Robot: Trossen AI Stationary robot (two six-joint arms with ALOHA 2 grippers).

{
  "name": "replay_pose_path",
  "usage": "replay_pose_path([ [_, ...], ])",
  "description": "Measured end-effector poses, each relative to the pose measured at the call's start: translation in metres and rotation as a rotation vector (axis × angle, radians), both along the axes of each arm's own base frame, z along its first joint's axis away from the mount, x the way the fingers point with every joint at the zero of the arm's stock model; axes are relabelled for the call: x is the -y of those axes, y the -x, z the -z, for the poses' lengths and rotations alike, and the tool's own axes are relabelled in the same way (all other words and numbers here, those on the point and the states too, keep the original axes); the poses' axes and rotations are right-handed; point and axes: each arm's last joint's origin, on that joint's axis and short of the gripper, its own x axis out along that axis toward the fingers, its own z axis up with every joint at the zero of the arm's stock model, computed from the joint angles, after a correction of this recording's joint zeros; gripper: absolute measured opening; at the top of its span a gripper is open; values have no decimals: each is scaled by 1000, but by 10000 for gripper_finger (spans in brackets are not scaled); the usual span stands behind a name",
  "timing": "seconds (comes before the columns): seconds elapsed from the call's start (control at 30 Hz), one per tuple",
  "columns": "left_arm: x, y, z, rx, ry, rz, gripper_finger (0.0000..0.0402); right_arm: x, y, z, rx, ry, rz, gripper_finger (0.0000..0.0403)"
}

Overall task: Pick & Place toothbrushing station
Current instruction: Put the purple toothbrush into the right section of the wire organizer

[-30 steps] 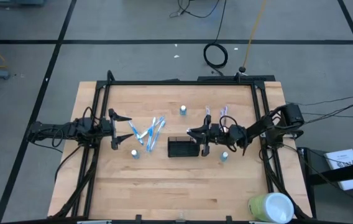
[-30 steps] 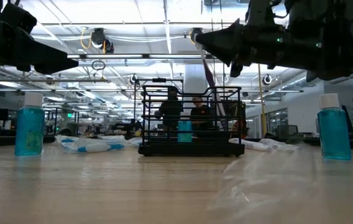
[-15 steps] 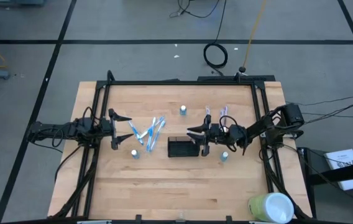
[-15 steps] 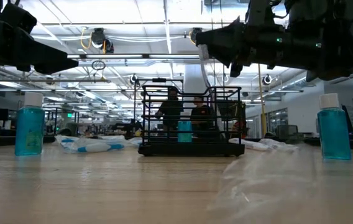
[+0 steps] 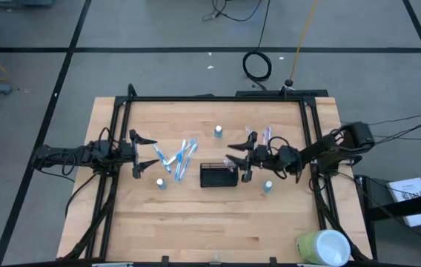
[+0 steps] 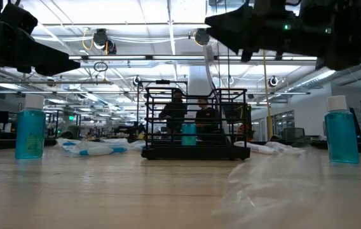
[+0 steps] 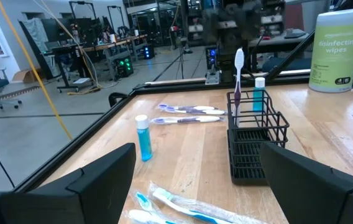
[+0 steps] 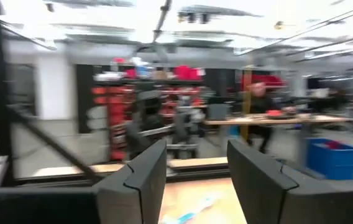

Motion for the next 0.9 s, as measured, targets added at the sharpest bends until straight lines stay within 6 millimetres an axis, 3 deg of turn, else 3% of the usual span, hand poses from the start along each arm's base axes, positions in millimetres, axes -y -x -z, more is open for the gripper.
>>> replay_pose_path([
  [0.2,0,0,0,0,0,0,351,16,20,-21,-222,-39,405,168],
  [0.3,0,0,0,0,0,0,351,33,33,-23,-414,-112,641,165],
  [0.4,0,0,0,0,0,0,351,51,49,-20,-536,-255,766,168],
  [0.63,0,0,0,0,0,0,351,93,70,8,-748,-553,836,183],
  [0.9,0,0,0,0,0,0,351,124,71,37,-874,-656,920,178],
])
